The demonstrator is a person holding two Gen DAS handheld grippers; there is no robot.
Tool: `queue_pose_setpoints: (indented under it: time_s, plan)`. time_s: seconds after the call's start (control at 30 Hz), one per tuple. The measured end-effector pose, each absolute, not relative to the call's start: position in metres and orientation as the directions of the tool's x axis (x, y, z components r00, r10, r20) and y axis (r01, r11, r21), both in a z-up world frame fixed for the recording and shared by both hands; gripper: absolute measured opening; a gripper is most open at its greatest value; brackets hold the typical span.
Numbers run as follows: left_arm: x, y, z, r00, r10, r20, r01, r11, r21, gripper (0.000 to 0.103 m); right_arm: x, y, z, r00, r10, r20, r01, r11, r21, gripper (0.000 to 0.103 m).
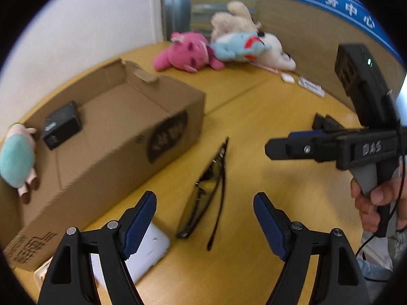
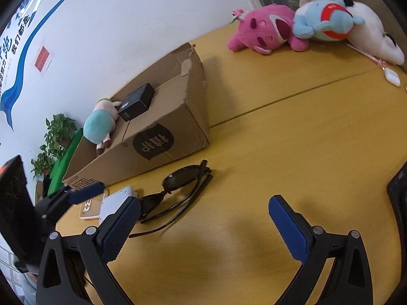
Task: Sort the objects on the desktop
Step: 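Move the left tool to the black sunglasses and close on a lens, then lift the sunglasses with the left tool toward the cardboard box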
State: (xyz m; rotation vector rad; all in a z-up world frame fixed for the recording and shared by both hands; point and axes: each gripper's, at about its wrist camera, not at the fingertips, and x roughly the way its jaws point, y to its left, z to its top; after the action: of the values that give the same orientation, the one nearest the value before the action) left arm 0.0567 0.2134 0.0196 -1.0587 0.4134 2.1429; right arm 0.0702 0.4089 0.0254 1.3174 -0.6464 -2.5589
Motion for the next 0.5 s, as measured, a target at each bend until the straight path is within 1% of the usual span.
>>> queue_pose_setpoints:
  time_s: [0.1, 0.17, 0.2, 0.23, 0.3, 0.33, 0.37, 0.5]
  plan:
    - [0.056, 0.227, 0.005, -0.375, 0.443, -0.814, -0.734, -0.679, -0.031, 0.079, 0.07, 0.415, 0.018, -0.578, -0.375, -0.725, -0.043, -0.873, 0.485, 0.103]
    - [0.057, 0.234, -0.005, -0.362, 0.408, -0.838, -0.738, -0.674, -0.009, 0.078, 0.069, 0.417, 0.012, -0.566, -0.389, -0.727, -0.052, -0.863, 0.503, 0.103]
    - [0.057, 0.236, -0.01, -0.358, 0.389, -0.849, -0.736, -0.677, 0.0, 0.076, 0.067, 0.416, 0.009, -0.559, -0.399, -0.727, -0.053, -0.858, 0.511, 0.103]
    - [0.056, 0.237, -0.014, -0.351, 0.374, -0.859, -0.733, -0.681, 0.003, 0.071, 0.065, 0.413, 0.006, -0.55, -0.406, -0.729, -0.05, -0.856, 0.514, 0.103]
    - [0.056, 0.237, -0.021, -0.325, 0.36, -0.874, -0.729, -0.684, -0.011, 0.052, 0.062, 0.404, 0.003, -0.535, -0.418, -0.735, -0.035, -0.858, 0.513, 0.103]
    - [0.055, 0.237, -0.024, -0.312, 0.361, -0.879, -0.726, -0.687, -0.024, 0.046, 0.059, 0.399, 0.001, -0.525, -0.424, -0.738, -0.024, -0.859, 0.511, 0.103]
    - [0.054, 0.235, -0.027, -0.293, 0.36, -0.886, -0.72, -0.693, -0.044, 0.038, 0.057, 0.394, 0.0, -0.517, -0.43, -0.74, -0.014, -0.86, 0.51, 0.103]
    - [0.054, 0.229, -0.036, -0.273, 0.351, -0.896, -0.7, -0.711, -0.066, 0.036, 0.048, 0.375, -0.007, -0.492, -0.45, -0.745, 0.014, -0.86, 0.51, 0.103]
